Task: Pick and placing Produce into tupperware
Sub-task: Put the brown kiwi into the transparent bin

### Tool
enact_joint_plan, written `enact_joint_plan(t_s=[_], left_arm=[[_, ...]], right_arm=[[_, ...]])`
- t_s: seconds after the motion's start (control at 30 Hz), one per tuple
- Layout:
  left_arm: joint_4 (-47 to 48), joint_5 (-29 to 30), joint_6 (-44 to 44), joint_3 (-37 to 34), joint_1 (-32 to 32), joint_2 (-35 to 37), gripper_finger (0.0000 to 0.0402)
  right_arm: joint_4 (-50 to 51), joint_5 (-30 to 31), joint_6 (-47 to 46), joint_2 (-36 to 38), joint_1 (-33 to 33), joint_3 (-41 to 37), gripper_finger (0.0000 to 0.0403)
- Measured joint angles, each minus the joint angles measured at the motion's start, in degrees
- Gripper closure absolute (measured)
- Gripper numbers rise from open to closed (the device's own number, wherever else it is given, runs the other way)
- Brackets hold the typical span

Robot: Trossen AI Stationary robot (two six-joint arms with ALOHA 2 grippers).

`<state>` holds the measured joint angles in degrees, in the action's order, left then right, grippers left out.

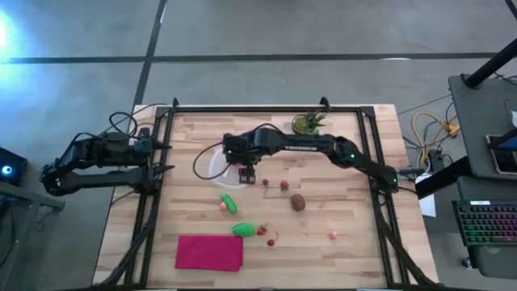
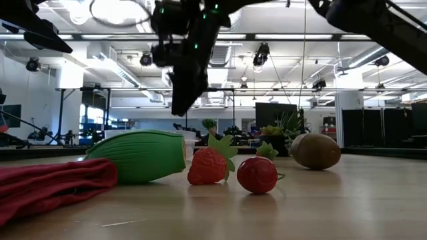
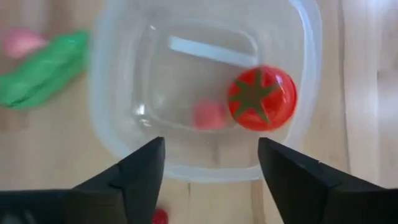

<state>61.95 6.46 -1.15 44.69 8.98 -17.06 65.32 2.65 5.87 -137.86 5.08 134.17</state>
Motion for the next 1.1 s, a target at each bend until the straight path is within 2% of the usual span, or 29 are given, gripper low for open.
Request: enact_joint_plan(t_s=[0.1, 0.27, 0.4, 0.57, 0.67, 0.83, 0.97, 1.1], left_arm=[[0.00, 0.01, 0.02, -0.04, 0.00, 0.00, 0.0082], [0.02, -0.03, 0.00, -0.07, 0.00, 0.00, 0.0082], [0.04, -0.04, 0.02, -0.07, -0.01, 0.00, 0.0082], [0.07, -0.03, 0.02, -0.07, 0.01, 0.00, 0.0082], [0.07, 0.00, 0.04, -0.08, 0.01, 0.00, 0.0082], [0.07, 0.00, 0.07, -0.09, 0.00, 0.00, 0.0082], [0.05, 0.00, 0.09, -0.08, 0.00, 0.00, 0.0082], [0.05, 0.04, 0.09, -0.09, 0.01, 0.00, 0.0082]], right_arm=[[1.23, -1.99, 1.99, 0.98, -0.34, 0.00, 0.0142], [8.98, -3.04, -2.89, 1.12, 0.02, -3.07, 0.0151], [11.52, -3.03, -5.09, 3.67, -0.26, -9.41, 0.0163], [9.39, -2.98, -10.99, 11.52, -1.12, -20.82, 0.0172], [6.19, -1.92, -18.82, 18.37, -1.42, -29.62, 0.0171], [2.75, -0.66, -37.53, 29.86, -1.33, -44.39, 0.0155], [1.29, -2.41, -52.60, 34.82, -2.26, -52.27, 0.0126], [1.13, -4.67, -60.96, 35.95, -4.77, -56.15, 0.0089]])
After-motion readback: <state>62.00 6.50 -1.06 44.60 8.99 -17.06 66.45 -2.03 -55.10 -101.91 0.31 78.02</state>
